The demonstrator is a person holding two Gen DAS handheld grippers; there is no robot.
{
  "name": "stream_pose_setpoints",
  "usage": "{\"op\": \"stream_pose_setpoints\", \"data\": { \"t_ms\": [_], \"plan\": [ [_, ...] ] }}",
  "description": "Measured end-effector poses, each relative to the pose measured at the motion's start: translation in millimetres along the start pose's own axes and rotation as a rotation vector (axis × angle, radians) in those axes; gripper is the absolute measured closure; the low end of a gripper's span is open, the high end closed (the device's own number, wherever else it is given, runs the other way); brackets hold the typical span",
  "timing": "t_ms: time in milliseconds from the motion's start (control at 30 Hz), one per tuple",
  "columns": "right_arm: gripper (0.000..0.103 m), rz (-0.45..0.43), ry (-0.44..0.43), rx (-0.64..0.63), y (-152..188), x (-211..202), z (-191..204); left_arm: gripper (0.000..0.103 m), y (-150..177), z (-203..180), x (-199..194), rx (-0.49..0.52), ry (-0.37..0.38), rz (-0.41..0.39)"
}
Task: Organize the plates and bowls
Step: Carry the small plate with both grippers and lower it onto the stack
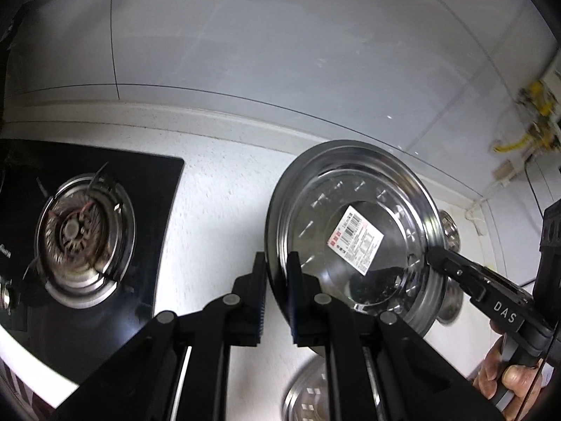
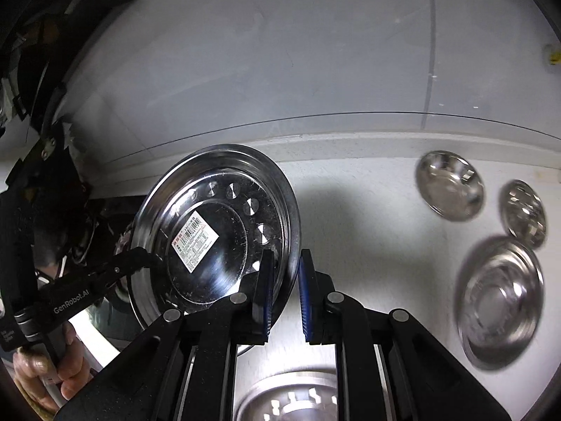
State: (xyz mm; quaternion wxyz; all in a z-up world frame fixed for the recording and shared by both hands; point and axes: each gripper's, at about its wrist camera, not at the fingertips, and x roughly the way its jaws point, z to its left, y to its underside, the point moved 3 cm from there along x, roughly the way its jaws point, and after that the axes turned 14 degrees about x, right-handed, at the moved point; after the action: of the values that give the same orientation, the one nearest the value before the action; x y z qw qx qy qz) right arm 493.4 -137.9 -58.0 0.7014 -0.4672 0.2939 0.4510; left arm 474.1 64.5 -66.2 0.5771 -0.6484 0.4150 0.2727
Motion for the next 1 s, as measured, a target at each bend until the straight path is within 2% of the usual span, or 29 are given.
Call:
{"op": "stream_pose_setpoints", "data": {
  "t_ms": [333, 533, 667, 933, 1000],
  "plan": [
    [0.091, -0.030, 0.002, 0.008, 65, -65, -40, 0.093, 66, -55, -63, 0.086, 0.030, -0.013],
    [0.091, -0.025, 0.000, 0.027, 107, -85, -69, 0.093, 112, -80, -69, 0.122, 0.076, 0.009],
    [0.091, -0.006, 0.003, 0.063, 137, -82, -95, 0.093, 143, -92, -45, 0.136, 0.089, 0.049],
    [0.091, 0.108, 0.025, 0.147, 181, -28, -154, 0.093, 200, -98, 31, 0.095, 0.090, 0.199],
    [0.091, 0.133, 0.028, 0.158, 186, -15, -165, 0.093, 206, -98, 42, 0.093, 0.077, 0.211]
  ]
}}
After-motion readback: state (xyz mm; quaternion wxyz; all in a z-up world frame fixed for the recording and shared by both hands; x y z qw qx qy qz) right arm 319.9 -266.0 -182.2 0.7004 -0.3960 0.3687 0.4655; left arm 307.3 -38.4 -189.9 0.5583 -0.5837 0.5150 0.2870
